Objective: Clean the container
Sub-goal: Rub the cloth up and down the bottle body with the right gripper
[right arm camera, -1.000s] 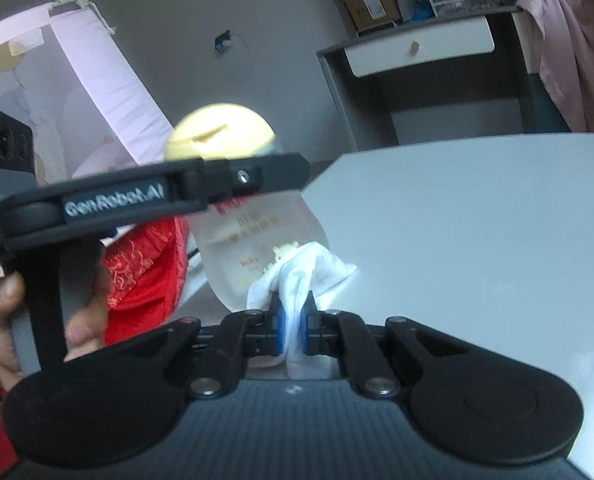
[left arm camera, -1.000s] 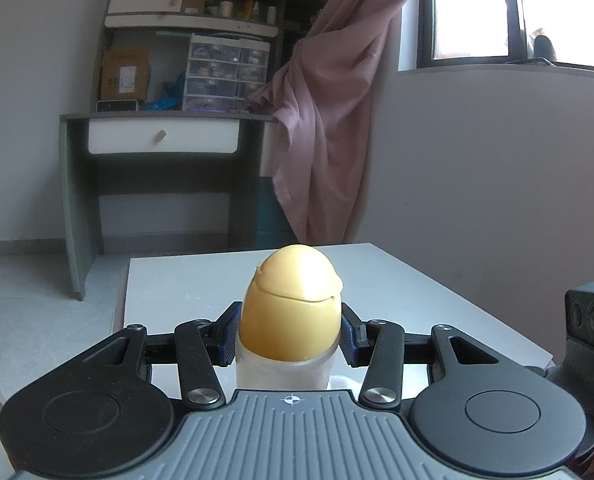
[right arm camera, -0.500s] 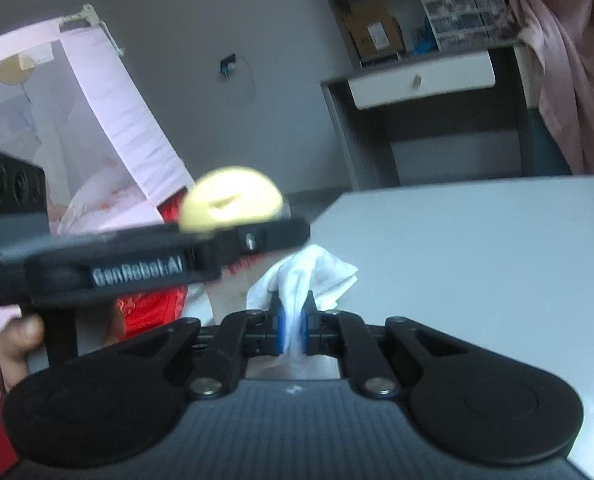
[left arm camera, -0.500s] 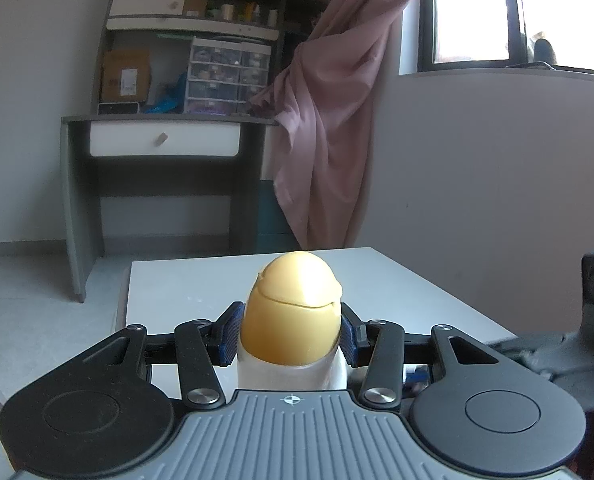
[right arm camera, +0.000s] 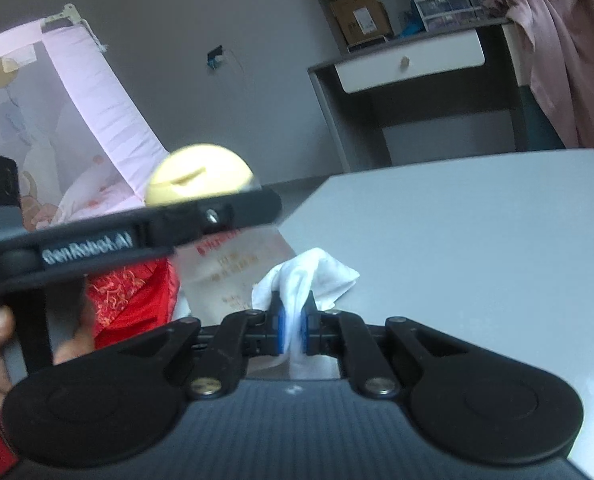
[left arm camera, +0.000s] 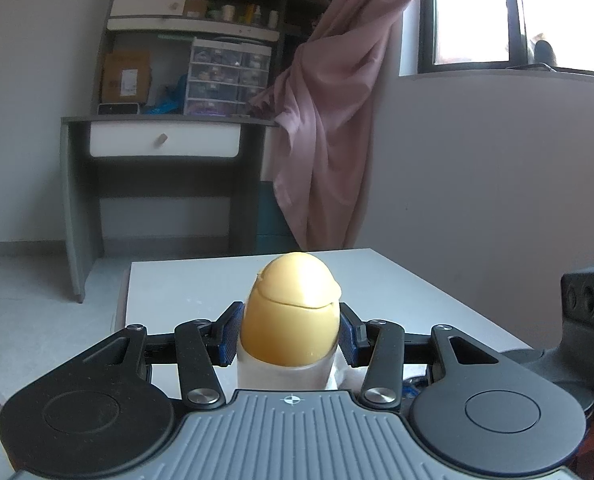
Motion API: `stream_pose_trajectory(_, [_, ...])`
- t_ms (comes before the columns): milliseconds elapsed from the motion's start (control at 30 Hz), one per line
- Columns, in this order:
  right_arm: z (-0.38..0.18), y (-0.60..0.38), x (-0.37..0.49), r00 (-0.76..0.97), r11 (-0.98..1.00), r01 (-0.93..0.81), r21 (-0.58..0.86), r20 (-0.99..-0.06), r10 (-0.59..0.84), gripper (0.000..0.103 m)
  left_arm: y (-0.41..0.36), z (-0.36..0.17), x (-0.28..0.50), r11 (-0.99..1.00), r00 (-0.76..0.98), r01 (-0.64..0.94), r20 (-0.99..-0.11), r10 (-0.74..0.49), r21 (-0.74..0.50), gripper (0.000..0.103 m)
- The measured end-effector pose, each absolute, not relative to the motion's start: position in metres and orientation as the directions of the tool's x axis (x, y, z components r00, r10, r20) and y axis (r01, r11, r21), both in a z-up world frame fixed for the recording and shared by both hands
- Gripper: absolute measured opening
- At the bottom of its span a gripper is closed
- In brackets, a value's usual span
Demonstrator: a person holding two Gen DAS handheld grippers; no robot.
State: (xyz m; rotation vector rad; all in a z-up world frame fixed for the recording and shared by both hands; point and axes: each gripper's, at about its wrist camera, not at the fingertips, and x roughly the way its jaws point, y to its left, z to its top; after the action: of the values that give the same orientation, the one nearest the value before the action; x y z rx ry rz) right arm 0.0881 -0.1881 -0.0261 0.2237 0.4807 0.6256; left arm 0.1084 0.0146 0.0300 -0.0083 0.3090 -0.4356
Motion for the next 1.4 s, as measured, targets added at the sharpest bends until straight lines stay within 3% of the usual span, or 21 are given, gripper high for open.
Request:
stream_pose_trajectory(333, [-0.032,-0.186,0.092,0.705,0.804,-0.491,0.336,-0.388,0.593,0.008,0.013,0.030,0.109,0.907,0.860,0.414,-0.293,-0.418,-0.076,0.048])
stream_pose_trajectory(767, [-0.014,-0.191,0.095,0.736,0.800,-0.491,0.344,-0.327,0.593,0.008,0.014,0.033,0.113,0.907,0.860,0.414,-0.293,-0.419,-0.080,0.048])
stream_pose_trajectory(1067, [-0.033,-0.195,0.094,0.732,0.830,-0.448,0.332,-0.397,0.554,0.008,0.013,0.034,0.117,0.906,0.857,0.417,-0.300,-0.419,-0.071,0.048])
stream_pose_trajectory(1200, [-0.020,-0.204,0.090,0.770,0.841,-0.425,0.335,-0.355,0.531,0.008,0.014,0.035,0.119,0.906,0.858,0.418,-0.300,-0.418,-0.068,0.048])
stream_pose_trajectory(1400, [0.019,-0.219,0.070,0.826,0.825,-0.446,0.348,-0.195,0.529,0.008,0.013,0.035,0.120,0.904,0.857,0.424,-0.297,-0.420,-0.057,0.048])
